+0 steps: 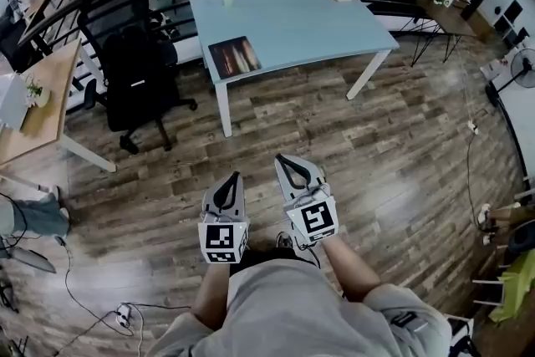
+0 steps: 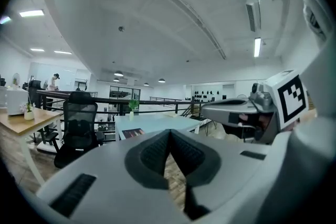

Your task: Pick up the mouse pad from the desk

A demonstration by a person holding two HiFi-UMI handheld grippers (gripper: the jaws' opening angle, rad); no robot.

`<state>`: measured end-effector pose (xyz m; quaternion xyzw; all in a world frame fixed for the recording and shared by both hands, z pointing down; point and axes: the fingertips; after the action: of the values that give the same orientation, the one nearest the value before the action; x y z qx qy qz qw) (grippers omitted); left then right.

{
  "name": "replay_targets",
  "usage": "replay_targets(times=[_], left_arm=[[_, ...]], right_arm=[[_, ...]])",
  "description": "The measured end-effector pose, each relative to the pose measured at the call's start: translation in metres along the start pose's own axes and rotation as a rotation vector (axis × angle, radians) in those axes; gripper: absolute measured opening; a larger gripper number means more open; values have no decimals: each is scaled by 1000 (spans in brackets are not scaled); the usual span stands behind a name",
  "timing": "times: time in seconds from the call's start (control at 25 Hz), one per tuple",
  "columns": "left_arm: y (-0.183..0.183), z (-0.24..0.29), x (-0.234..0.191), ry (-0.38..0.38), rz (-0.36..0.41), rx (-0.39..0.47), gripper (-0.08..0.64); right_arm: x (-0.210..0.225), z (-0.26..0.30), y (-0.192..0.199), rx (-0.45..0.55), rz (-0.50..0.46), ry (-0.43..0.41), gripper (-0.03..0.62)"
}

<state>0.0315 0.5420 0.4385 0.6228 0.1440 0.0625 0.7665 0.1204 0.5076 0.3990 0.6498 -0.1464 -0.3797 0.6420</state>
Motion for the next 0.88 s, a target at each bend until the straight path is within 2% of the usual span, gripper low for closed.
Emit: replay_targets(times=[0.28, 0.56, 0.72, 0.88], left_arm=[[5, -1, -26, 32, 20, -8, 22], [13, 6, -53, 35, -9, -33, 29], [20, 24, -65, 24, -6, -71, 29], [13, 58, -81, 3, 1, -69, 29]], right_arm=[[-22, 16, 11, -17, 51, 29, 5], [-33, 42, 11, -56, 18, -3, 12], [-27, 67, 20, -63, 38, -30, 26], [-5, 100, 26, -42, 42, -50, 26]])
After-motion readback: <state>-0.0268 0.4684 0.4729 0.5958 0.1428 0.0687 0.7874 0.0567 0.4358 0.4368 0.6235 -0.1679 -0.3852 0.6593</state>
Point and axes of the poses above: the fingertips, and each gripper's own axes: z forward along the fingers, x to its right, y out of its underside, and after that the axes turned 4 degrees about -z, right-handed
